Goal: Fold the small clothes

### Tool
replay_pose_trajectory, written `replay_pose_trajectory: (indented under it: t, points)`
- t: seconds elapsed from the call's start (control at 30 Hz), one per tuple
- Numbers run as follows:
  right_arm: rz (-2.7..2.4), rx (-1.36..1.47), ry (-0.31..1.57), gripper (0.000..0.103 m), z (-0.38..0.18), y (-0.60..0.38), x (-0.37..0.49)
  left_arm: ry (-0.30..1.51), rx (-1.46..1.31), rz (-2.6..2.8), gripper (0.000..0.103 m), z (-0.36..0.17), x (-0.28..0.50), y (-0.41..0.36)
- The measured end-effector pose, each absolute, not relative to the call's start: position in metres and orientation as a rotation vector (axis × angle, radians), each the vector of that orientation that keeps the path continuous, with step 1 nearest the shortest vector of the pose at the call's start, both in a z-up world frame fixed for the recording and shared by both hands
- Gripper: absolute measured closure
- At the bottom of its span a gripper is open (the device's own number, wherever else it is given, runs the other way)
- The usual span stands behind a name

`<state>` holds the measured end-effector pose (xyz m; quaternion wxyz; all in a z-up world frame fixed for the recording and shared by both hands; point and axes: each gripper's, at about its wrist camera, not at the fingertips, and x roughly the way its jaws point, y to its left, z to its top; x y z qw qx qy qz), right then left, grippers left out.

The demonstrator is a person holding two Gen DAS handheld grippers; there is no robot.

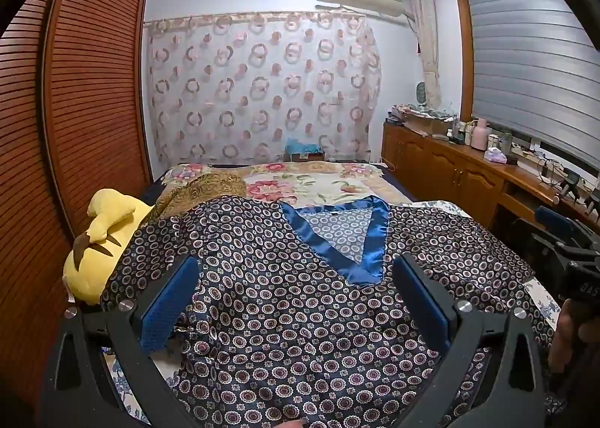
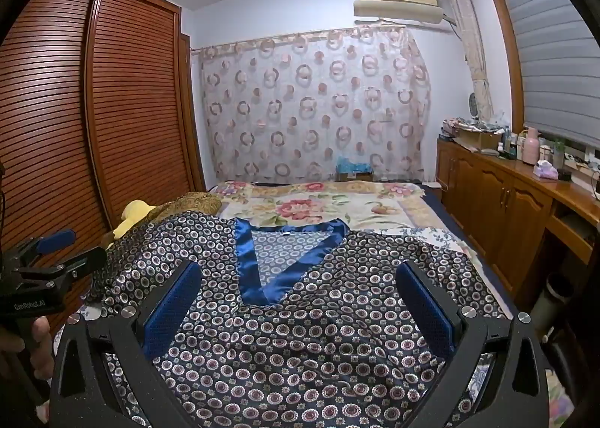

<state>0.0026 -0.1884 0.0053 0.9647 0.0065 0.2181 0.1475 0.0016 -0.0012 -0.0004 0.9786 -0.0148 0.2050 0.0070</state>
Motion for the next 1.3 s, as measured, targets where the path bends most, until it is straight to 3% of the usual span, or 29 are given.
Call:
replay_pose_trajectory:
  t: [1.3]
  points:
    - [0.301,0.017,0.441,0.0,0.0052,-0.1899,0.0024,0.403,-0.026,0.019,0.0,0.004,-0.0036,0.0021]
